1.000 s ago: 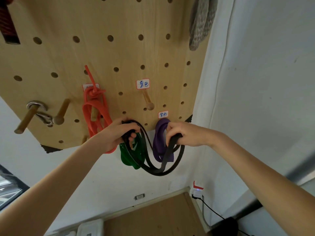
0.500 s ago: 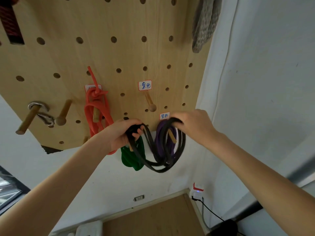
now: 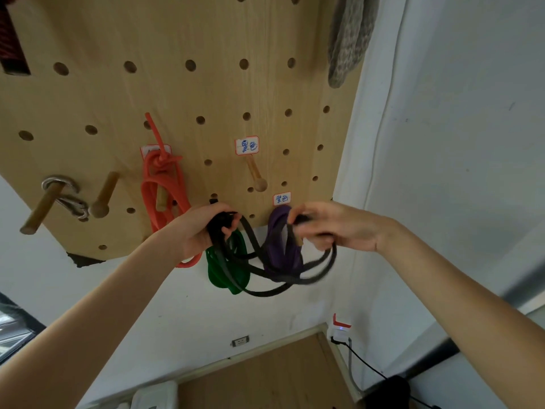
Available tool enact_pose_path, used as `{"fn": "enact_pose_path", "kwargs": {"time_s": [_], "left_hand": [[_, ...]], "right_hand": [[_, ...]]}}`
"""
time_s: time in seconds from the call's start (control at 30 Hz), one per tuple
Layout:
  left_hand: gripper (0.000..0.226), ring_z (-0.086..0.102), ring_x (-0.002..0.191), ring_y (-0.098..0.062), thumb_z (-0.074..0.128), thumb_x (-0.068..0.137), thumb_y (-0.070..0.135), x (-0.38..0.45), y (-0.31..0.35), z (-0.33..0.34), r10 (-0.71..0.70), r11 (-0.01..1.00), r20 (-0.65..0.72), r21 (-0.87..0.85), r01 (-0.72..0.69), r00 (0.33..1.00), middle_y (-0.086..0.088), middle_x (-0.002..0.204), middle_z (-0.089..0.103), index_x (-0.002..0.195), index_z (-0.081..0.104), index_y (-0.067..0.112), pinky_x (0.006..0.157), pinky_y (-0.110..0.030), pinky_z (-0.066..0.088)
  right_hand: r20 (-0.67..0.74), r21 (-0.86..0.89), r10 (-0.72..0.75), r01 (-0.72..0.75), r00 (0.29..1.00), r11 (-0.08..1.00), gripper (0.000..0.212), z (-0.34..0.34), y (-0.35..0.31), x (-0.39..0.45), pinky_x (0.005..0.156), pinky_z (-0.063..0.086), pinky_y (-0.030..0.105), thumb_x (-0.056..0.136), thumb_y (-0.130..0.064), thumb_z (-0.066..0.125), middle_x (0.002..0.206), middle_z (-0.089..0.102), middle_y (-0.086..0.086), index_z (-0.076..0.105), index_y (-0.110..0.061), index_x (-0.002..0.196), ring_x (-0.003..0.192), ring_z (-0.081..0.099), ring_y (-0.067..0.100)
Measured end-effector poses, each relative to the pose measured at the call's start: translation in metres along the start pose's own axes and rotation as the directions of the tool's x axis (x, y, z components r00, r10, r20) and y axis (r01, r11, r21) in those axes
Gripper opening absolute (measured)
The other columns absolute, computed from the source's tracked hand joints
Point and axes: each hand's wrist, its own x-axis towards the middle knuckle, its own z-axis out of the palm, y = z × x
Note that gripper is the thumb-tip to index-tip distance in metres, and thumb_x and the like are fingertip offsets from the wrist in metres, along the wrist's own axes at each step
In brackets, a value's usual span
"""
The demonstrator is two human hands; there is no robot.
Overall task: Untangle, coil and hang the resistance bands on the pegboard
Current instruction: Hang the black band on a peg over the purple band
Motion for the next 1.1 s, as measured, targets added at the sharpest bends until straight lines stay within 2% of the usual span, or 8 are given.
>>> {"fn": "enact_pose_path", "kwargs": {"time_s": [0.17,0.3,0.4,0.57,0.67,0.77,0.87,1.1], "left_hand": [[0.036,0.064,0.063,-0.017,0.058,0.087,0.03,-0.004,-0.001,0.015,-0.064,0.977,0.155,0.209,0.031,0.986,-0.012,0.083,0.071,0.112,0.054,0.006,0.051,-0.022,0.052],[0.057,0.069,0.088,-0.025,0.052,0.074,0.059,-0.006,-0.007,0.028,-0.166,0.949,0.34,0.309,0.056,0.926,-0.014,0.099,0.071,0.105,0.066,0.013,0.072,-0.033,0.058],[0.074,0.069,0.083,-0.024,0.043,0.07,0.074,-0.003,-0.007,0.028,-0.204,0.956,0.428,0.281,0.085,0.881,-0.011,0.093,0.071,0.099,0.071,0.012,0.074,-0.035,0.056],[0.082,0.06,0.061,-0.011,0.06,0.053,0.08,-0.001,-0.005,0.027,-0.171,0.961,0.516,0.277,0.025,0.839,-0.002,0.073,0.064,0.104,0.064,0.015,0.058,-0.022,0.052],[0.053,0.053,0.052,-0.003,0.083,0.055,0.05,-0.001,-0.007,0.025,-0.182,0.96,0.606,0.28,0.006,0.774,0.003,0.061,0.061,0.094,0.065,0.019,0.05,-0.015,0.046],[0.009,0.045,0.051,-0.001,0.066,0.082,0.015,-0.001,-0.009,0.023,-0.215,0.884,0.606,0.455,-0.112,0.765,0.008,0.057,0.052,0.085,0.068,0.023,0.052,-0.013,0.041],[0.014,0.046,0.054,-0.005,0.06,0.084,0.002,0.003,-0.008,0.017,-0.219,0.87,0.551,0.484,-0.094,0.805,0.005,0.058,0.049,0.089,0.06,0.015,0.054,-0.016,0.043],[0.027,0.047,0.055,-0.004,0.065,0.075,0.009,0.004,0.017,0.008,-0.171,0.865,0.595,0.472,-0.169,0.785,0.004,0.064,0.052,0.1,0.055,0.006,0.056,-0.016,0.046]], "right_hand": [[0.244,-0.64,0.229,-0.021,0.942,0.768,0.031,0.034,-0.023,0.017,0.055,0.042,0.017,0.092,-0.015,0.056,0.081,0.067,-0.007,0.04,-0.022,0.117,0.066,0.056,0.005],[0.109,-0.8,-0.083,0.137,0.991,0.584,0.017,0.038,-0.029,0.031,0.077,0.047,0.021,0.09,-0.003,0.052,0.085,0.065,-0.004,0.054,-0.011,0.105,0.081,0.059,0.001],[-0.015,-0.85,-0.313,0.152,0.95,0.504,0.031,0.032,-0.018,0.033,0.083,0.041,0.025,0.086,-0.001,0.054,0.086,0.058,-0.016,0.067,-0.021,0.105,0.085,0.054,0.001],[-0.231,-0.676,-0.548,0.272,0.804,0.685,0.026,0.035,0.004,0.037,0.08,0.042,0.012,0.081,-0.01,0.067,0.091,0.054,-0.012,0.055,-0.028,0.095,0.087,0.053,-0.005],[-0.384,-0.506,-0.402,0.175,0.831,0.845,0.043,0.032,0.008,0.039,0.083,0.047,0.019,0.073,-0.022,0.078,0.096,0.054,-0.014,0.044,-0.026,0.099,0.094,0.056,0.003],[-0.267,-0.303,-0.151,0.066,0.952,0.951,0.049,0.028,0.016,0.039,0.095,0.045,0.026,0.076,-0.015,0.076,0.109,0.055,-0.012,0.047,-0.02,0.116,0.106,0.054,0.009],[-0.2,-0.118,-0.066,0.043,0.978,0.992,0.062,0.028,0.019,0.042,0.094,0.048,0.029,0.079,-0.006,0.071,0.125,0.049,-0.001,0.042,-0.017,0.132,0.098,0.059,0.014],[-0.095,-0.136,-0.094,0.08,0.991,0.987,0.061,0.019,0.003,0.052,0.105,0.04,0.031,0.08,-0.01,0.07,0.124,0.054,-0.005,0.042,-0.026,0.131,0.115,0.055,0.012]]}}
